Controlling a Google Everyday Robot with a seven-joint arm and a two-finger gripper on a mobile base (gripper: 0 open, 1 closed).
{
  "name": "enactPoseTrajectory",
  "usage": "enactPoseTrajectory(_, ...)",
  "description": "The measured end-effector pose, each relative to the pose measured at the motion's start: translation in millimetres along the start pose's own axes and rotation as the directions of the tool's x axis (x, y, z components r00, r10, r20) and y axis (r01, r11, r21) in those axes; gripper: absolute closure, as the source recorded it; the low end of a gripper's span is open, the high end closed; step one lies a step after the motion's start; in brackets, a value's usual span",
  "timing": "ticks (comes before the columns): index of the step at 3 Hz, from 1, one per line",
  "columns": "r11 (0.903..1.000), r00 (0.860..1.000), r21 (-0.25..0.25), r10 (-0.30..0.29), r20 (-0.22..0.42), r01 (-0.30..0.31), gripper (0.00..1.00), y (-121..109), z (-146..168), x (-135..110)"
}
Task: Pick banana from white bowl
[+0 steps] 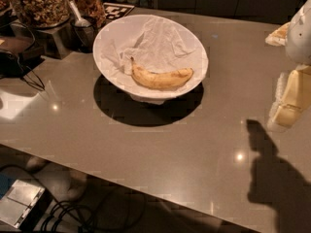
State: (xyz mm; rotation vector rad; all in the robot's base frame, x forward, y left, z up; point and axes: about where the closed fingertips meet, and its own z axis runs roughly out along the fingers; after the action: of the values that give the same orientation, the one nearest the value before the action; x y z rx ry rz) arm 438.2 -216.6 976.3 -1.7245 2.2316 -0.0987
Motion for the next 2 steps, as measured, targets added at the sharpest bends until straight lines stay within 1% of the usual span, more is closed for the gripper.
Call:
enactPoseTrajectory(1,1.0000,1.000,0.000,0.000,0.000,0.000,0.00,0.0,0.0,0.0)
enactPoseTrajectory(2,0.9998,0.999,-0.010,0.017,-0.047,-0.017,0.00,0.9,-5.4,-15.0)
